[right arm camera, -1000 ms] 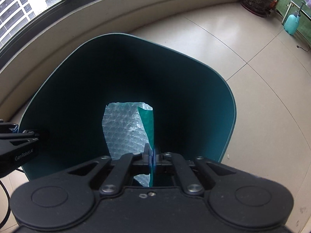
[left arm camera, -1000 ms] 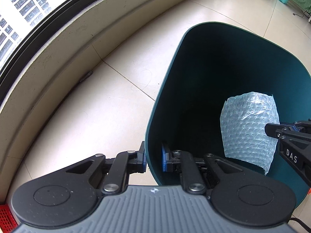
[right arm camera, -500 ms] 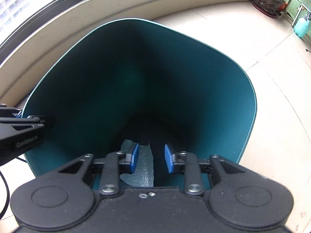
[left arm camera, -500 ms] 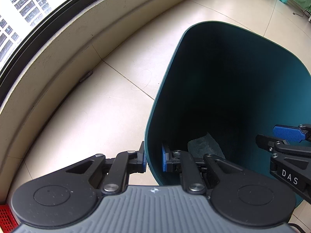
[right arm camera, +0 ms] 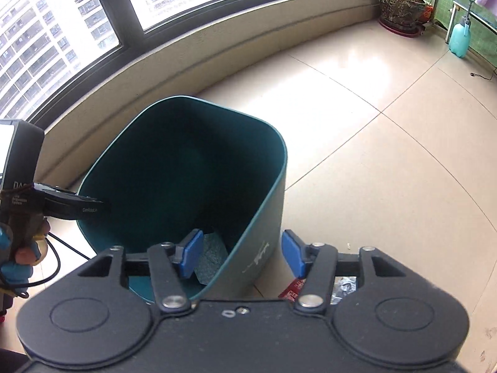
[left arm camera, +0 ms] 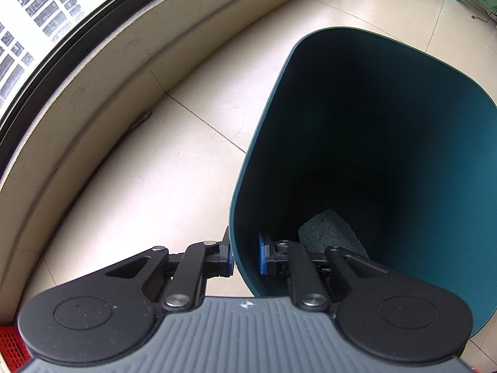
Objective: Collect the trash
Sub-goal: 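Move the right gripper back to the pile and grasp the red mesh net, then carry the red mesh net into the bin and open the right gripper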
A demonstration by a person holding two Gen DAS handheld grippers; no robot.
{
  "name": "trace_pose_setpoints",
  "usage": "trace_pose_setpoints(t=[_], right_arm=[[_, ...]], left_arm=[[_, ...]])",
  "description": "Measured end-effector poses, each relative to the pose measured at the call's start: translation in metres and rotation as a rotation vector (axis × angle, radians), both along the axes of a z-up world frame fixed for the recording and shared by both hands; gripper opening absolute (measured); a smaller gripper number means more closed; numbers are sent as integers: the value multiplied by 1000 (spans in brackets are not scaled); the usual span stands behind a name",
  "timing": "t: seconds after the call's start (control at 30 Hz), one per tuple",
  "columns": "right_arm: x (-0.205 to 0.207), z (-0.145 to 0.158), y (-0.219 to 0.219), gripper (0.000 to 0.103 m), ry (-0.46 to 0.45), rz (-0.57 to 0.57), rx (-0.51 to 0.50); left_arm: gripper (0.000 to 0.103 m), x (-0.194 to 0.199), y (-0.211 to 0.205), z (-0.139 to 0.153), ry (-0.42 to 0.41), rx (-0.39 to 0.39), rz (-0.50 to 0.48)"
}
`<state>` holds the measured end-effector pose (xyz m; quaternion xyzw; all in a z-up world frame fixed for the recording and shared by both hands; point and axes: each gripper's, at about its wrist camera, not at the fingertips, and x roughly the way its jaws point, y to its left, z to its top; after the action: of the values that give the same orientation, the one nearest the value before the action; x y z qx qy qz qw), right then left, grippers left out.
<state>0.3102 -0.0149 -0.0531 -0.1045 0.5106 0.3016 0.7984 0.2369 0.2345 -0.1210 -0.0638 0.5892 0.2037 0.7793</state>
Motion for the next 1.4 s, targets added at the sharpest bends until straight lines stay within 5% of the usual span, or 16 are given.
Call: trace_pose_setpoints(t=[0.47,0.77,0.93,1.17,1.4], right_arm=[[-15,-136,-163,74,219,-277,-257],[-20,-202,-185,74,357,-273,-364],[-21,-211,-184,61,370,-267,-371],[-24,-204,-181,12,339,-251,-356],[-25,-164,-178,7,272,-230,-324]], left_arm=[[14,1,-2,0,13,16,7],[14,1,-2,-1,17,17,4],[14,3,-1,-3,26,15,11],[14,6,2,-3,36,8,20],[14,6,0,-2,36,15,15]])
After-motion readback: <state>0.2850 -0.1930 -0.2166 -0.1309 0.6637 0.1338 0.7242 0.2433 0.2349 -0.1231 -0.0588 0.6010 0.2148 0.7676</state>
